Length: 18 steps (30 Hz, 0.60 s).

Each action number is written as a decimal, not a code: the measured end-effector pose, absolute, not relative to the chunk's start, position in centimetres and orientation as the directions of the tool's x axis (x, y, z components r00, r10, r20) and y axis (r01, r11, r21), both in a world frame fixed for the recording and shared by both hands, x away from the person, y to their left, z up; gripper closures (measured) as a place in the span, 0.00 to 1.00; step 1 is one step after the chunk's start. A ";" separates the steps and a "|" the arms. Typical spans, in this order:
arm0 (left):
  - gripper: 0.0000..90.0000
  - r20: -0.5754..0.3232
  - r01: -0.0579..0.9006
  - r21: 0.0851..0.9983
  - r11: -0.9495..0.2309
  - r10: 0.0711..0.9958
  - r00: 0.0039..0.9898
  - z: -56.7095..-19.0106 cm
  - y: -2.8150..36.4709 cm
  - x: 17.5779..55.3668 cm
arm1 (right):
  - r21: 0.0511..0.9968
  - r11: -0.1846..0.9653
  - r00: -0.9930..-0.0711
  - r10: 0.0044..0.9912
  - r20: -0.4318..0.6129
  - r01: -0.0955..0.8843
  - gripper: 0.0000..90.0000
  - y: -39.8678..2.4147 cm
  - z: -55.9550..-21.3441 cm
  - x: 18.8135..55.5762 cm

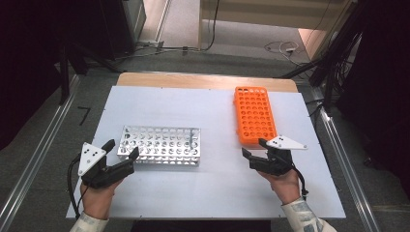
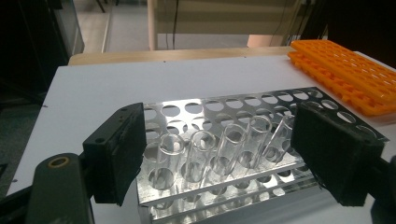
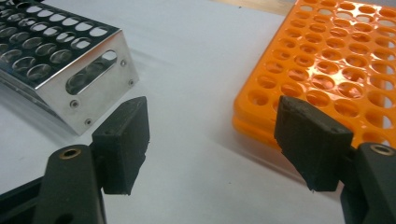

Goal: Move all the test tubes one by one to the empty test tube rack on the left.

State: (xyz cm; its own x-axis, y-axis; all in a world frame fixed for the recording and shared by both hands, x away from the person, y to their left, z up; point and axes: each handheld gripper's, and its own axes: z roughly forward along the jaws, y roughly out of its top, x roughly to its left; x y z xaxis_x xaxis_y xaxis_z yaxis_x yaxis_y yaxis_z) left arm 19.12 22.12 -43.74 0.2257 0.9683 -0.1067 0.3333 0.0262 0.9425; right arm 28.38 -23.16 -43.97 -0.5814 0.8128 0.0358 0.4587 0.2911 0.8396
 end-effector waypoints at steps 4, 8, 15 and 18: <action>0.19 -0.108 0.340 0.940 0.028 0.970 0.218 -43.9 22.4 19.1 | 0.839 0.283 -0.565 0.824 0.035 0.464 0.28 -24.0 -44.0 28.4; 0.19 -0.108 0.345 0.938 0.030 0.972 0.209 -44.0 22.7 19.0 | 0.838 0.280 -0.553 0.832 0.032 0.469 0.28 -24.7 -44.1 28.4; 0.18 -0.102 0.357 0.934 0.023 0.974 0.204 -44.2 23.0 18.8 | 0.839 0.266 -0.525 0.851 0.027 0.474 0.27 -26.1 -44.1 28.2; 0.18 -0.101 0.365 0.931 0.023 0.975 0.196 -44.3 23.3 18.8 | 0.841 0.258 -0.510 0.860 0.025 0.476 0.27 -26.8 -44.2 28.1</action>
State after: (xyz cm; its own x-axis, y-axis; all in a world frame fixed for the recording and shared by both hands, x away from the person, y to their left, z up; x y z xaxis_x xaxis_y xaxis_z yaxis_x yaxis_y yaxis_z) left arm 18.82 23.28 -44.33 0.1965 0.9753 -0.1008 0.3647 0.0228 0.9308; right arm 28.10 -26.84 -44.15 -0.5102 0.8597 0.0255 0.4761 0.2576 0.8408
